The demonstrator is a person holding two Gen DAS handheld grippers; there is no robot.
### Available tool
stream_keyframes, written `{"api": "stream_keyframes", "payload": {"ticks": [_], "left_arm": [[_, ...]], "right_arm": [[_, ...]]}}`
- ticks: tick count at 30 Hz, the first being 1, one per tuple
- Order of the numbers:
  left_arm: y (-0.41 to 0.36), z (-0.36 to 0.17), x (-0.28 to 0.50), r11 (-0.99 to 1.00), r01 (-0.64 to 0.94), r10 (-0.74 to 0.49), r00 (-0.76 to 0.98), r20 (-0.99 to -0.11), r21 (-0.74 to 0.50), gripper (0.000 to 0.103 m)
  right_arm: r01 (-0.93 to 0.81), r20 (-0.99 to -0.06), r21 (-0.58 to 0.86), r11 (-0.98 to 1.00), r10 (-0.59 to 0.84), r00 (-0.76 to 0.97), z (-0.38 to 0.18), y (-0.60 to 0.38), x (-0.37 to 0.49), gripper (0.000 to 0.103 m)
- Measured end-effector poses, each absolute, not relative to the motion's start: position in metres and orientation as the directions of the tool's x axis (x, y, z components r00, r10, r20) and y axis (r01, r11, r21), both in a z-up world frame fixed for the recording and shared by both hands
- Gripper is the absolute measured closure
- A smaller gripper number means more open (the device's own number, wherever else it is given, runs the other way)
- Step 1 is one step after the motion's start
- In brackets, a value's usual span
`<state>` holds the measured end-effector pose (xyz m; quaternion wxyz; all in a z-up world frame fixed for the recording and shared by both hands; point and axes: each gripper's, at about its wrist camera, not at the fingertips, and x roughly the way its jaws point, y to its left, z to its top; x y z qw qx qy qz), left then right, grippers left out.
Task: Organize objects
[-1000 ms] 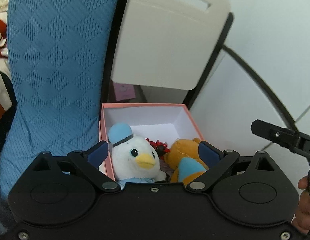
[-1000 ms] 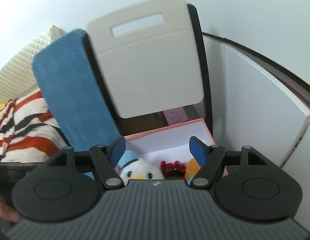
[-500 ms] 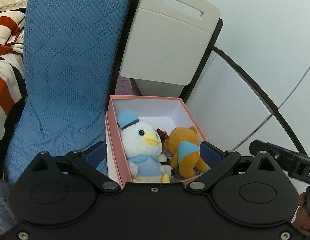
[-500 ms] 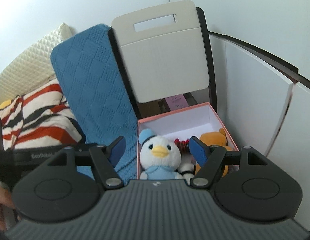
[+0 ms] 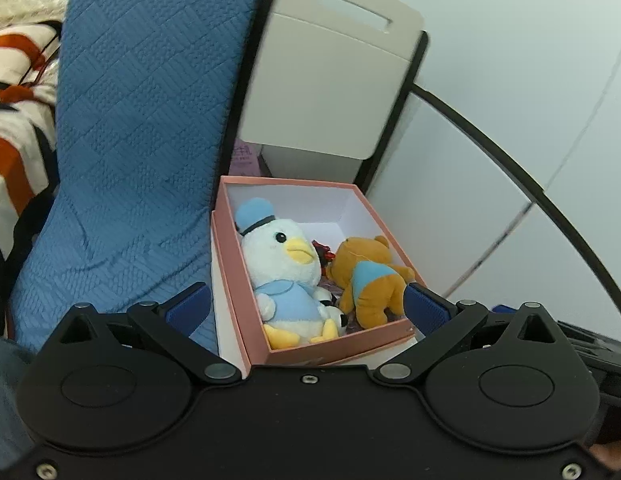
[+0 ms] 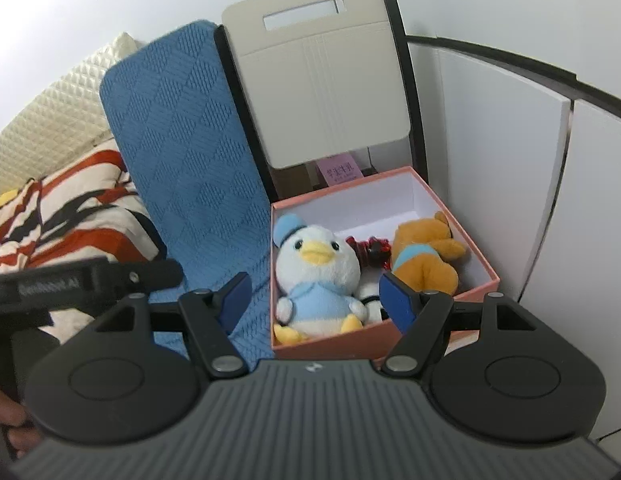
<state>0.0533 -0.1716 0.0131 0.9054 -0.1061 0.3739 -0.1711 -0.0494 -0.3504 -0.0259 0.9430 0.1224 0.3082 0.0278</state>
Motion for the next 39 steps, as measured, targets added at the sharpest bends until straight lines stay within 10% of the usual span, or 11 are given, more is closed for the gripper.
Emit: {"api": "stream_keyframes", "payload": {"ticks": [13, 20, 39], "left_arm": [[-0.167, 0.008, 0.037, 0.927, 0.204, -0.365, 0.678, -0.638, -0.314, 0.0], [-0.169, 0.004, 0.034, 0.928, 0.225, -0.368, 0.67, -0.645, -0.296, 0.0], [-0.168, -0.012, 0.044, 0.919, 0.244, -0.391, 0.654, -0.648, -0.308, 0.0]], "right_arm": [[0.052, -0.557, 0.26, 0.964, 0.105, 0.824, -0.036, -0.359, -0.063, 0.025], [0.058, -0.558, 0.236, 0.97, 0.086, 0.826, -0.035, -0.359, -0.068, 0.0], [0.072, -0.581, 0.278, 0.958, 0.108, 0.807, -0.062, -0.36, -0.057, 0.0]]}}
